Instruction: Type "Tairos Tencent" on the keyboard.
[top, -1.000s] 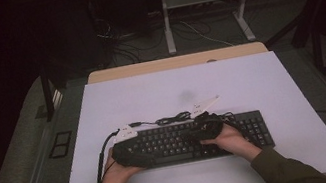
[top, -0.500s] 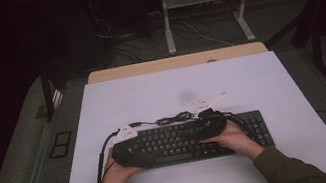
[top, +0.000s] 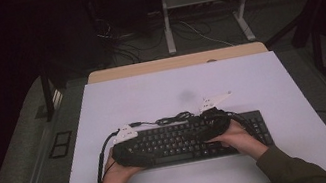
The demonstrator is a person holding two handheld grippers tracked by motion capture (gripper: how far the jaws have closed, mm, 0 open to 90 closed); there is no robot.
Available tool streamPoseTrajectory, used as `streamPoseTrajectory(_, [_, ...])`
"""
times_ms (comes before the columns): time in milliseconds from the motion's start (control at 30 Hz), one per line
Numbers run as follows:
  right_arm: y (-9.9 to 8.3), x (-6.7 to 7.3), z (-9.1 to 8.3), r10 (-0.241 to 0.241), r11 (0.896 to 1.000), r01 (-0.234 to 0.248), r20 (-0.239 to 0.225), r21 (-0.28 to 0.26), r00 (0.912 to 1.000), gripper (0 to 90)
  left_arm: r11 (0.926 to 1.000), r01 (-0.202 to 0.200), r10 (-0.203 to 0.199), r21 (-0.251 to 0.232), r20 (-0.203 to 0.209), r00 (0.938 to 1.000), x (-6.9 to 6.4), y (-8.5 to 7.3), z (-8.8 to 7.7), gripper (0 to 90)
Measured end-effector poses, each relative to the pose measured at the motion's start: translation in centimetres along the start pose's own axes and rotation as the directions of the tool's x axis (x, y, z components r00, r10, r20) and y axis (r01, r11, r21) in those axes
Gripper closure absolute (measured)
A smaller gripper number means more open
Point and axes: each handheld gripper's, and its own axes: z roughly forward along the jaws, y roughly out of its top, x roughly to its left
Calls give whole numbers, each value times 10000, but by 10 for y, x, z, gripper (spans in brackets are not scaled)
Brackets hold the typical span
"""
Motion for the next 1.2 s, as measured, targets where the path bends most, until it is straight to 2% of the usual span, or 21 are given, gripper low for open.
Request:
streamPoseTrajectory(167, [-1,0,-2,24,10000,-24,8,-23,10000,315,10000,5,-5,-14,28,10000,0,1,1,169])
streamPoseTrajectory(333, [-1,0,-2,-21,10000,21,-18,28,10000,301,10000,-80,79,59,128,9999,1,3,5,301])
streamPoseTrajectory(900, [-3,1,-3,-10,9999,10,34,110,10000,276,9996,-142,137,233,227,9996,7,10,14,876])
streamPoseTrajectory(1200, [-3,1,-4,-16,9999,16,49,112,10000,275,9981,-128,122,599,101,9999,9,10,23,891])
